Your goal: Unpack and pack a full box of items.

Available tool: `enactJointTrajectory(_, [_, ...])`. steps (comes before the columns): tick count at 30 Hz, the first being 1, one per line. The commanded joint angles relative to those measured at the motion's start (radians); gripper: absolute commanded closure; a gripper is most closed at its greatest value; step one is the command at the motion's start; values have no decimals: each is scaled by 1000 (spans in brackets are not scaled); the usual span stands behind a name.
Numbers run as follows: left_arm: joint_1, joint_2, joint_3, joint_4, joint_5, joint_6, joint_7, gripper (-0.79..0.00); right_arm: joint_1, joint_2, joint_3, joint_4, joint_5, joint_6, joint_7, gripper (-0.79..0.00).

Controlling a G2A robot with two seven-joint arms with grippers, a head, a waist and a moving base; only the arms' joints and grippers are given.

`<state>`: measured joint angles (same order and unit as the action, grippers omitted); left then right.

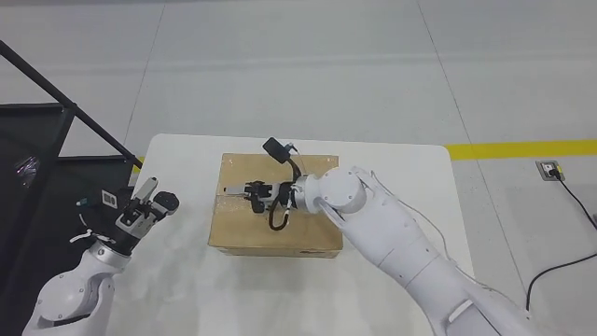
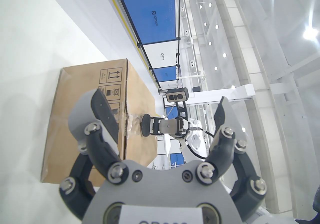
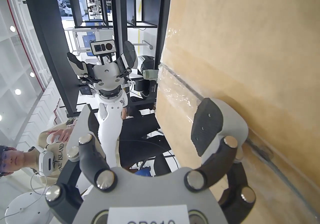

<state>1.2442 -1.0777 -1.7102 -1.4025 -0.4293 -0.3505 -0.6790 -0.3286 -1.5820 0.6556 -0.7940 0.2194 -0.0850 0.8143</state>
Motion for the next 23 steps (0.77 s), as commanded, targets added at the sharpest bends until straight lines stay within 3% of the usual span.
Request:
enactJointTrajectory(1, [0, 1, -2, 6, -3, -2, -3, -785, 10, -13, -7, 26, 10, -22, -2, -785])
enactJointTrajectory(5, [-2, 3, -8, 17, -10, -4, -13, -785, 24, -34, -10, 60, 32, -69, 6, -785])
enactJointTrajectory(9, [-5, 5, -20, 23, -20, -7, -28, -785, 17, -31, 22, 50, 48, -178, 12, -785])
enactJointTrajectory(15, [-22, 11, -37, 31, -33, -3, -58, -785, -84, 34, 157, -110, 15, -318, -17, -785])
enactJointTrajectory(20, [-46, 18, -51, 42, -28, 6, -83, -785, -255, 102, 298, -363, -112, -304, -100, -785])
enactJointTrajectory(23, [-50, 19, -52, 42, -18, 14, -88, -785, -279, 104, 312, -401, -127, -304, -104, -785])
